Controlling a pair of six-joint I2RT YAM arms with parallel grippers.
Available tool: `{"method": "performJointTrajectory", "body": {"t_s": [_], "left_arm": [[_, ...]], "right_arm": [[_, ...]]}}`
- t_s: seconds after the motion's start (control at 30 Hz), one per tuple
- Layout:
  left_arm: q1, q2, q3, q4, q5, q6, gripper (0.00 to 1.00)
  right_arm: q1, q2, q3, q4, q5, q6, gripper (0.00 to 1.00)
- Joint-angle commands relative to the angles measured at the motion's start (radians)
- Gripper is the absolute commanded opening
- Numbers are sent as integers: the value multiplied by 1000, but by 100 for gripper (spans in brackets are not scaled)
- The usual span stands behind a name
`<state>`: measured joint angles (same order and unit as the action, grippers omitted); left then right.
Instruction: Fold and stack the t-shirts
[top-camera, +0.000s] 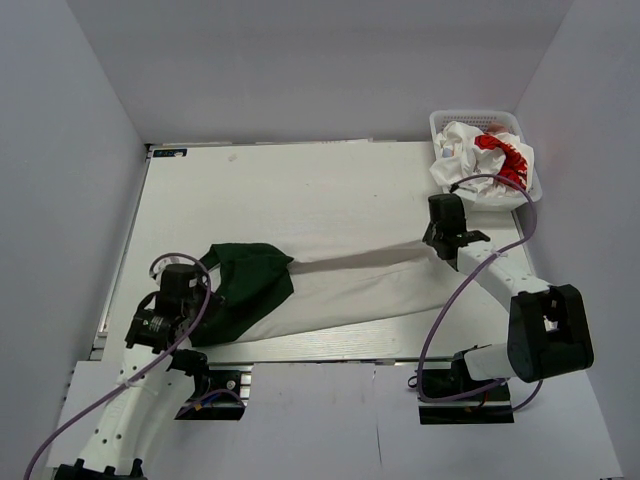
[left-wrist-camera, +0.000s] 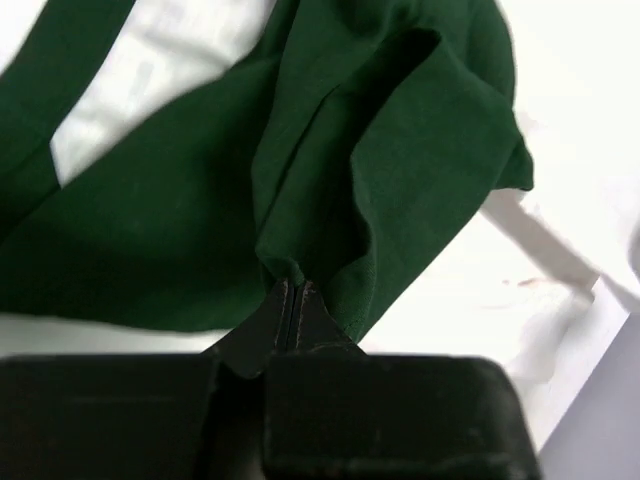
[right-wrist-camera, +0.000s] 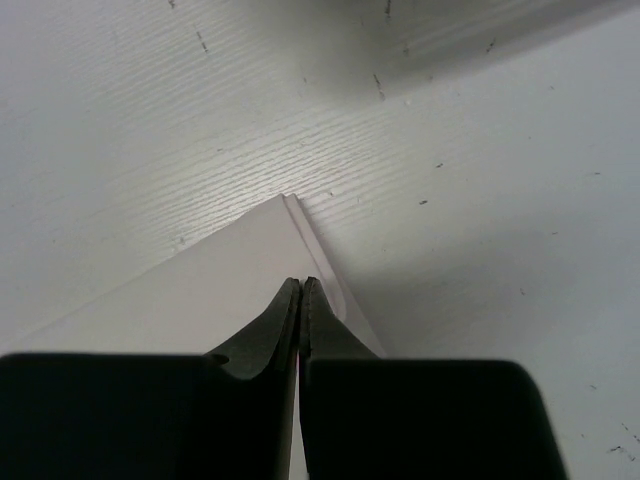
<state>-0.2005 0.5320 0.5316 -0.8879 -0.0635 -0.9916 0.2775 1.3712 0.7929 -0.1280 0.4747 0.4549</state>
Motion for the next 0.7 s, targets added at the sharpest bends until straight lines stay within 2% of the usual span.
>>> {"method": "performJointTrajectory", "body": {"t_s": [0.0,0.13,0.17,0.2,0.23,0.3,0.33,0.4,0.43,0.47,0.53,0.63,0.67], "left_arm": [[-4,-26,44,-140,80,-25,0],[-4,-1,126,-298,140,10,0],[-4,-1,126,-298,169,28,5],[-4,-1,126,-298,191,37,25],[-4,-1,105,-298,233,54,44],[-4,-1,93,-287,264,70,67],[-4,-1,76,-277,299,97,72],[-4,-1,65,-267,326,117,82],[-4,11,77,-267,326,132,93],[-4,11,88,-255,317,133,97],[-4,48,132,-200,262,145,100],[-4,85,156,-22,170,140,100],[-4,115,147,36,151,140,100]], "right_arm": [[-26,-20,-9,14,48,33,0],[-32,-17,-17,13,12,34,0],[-32,-18,-17,7,5,41,0],[-32,-17,-18,2,-2,47,0],[-31,-17,-17,-4,-7,59,9],[-34,-17,-15,-33,-19,62,32],[-32,-23,-11,-54,-16,74,44],[-34,-35,-4,-77,-16,87,59],[-37,-49,0,-88,-18,88,74],[-31,-67,0,-88,-43,81,79],[-23,-101,-3,-58,-88,12,90],[-5,-139,-15,37,-386,-24,90],[38,-126,18,47,-430,-36,90]]}}
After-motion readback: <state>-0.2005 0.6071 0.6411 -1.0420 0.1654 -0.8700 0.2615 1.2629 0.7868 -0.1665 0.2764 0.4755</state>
